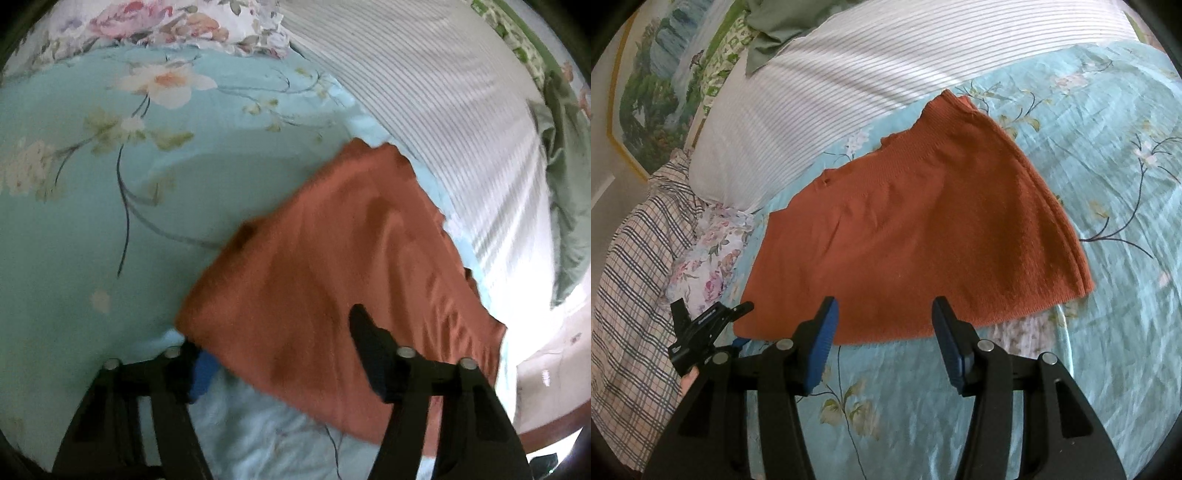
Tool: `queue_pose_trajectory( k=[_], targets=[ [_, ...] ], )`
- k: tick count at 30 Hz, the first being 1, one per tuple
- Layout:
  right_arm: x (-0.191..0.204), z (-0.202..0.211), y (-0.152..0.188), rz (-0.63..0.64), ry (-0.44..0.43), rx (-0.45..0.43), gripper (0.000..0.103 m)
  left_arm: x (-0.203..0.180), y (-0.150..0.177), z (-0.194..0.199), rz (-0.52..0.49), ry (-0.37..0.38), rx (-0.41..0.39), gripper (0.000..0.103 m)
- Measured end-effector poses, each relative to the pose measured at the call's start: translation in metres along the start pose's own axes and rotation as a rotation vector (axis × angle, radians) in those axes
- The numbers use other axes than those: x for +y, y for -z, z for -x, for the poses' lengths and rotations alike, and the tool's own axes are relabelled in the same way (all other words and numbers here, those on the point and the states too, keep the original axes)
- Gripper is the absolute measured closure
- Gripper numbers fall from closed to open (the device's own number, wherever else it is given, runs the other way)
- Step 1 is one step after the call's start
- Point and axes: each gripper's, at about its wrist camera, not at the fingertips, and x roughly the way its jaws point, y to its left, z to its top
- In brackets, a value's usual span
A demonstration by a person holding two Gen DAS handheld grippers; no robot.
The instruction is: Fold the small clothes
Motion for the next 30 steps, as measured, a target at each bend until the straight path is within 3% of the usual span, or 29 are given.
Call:
queue_pose_trajectory(
  k=[1, 2, 5, 11, 16, 20, 25, 30],
  targets=[
    [-0.001, -0.001, -0.002, 0.002, -0.001, 0.001, 0.049, -0.001, -0.003, -0.002, -0.005, -0.009, -0.005, 0.058],
    [-0.002, -0.002, -0.005, 0.002, 0.000, 0.002, 0.049, -0.002, -0.006, -0.004, -0.011, -0.007, -0.004, 0.078],
    [-0.007, -0.005, -0.019, 0.004, -0.010, 0.010, 0.049, -0.011, -0.012, 0.000, -0.044, 0.001, -0.016, 0.096],
    [-0.023, -0.021, -0.052, -0.004, -0.042, 0.067, 0.049, -0.082, 0.005, 0.031, -0.277, 0.033, -0.081, 0.097],
    [-0.033, -0.039, -0.076, -0.054, -0.142, 0.125, 0.049, -0.165, 0.060, 0.034, -0.574, 0.034, -0.111, 0.097],
    [-0.029, -0.064, -0.093, -0.069, -0.208, 0.183, 0.043, -0.196, 0.106, 0.014, -0.739, -0.018, -0.110, 0.097],
    [0.001, -0.110, -0.104, -0.022, -0.313, 0.302, 0.023, -0.205, 0.147, 0.004, -0.874, -0.039, -0.106, 0.098],
    [0.035, -0.168, -0.103, 0.007, -0.334, 0.430, 0.018, -0.197, 0.141, 0.010, -0.835, 0.014, -0.086, 0.098]
  ],
)
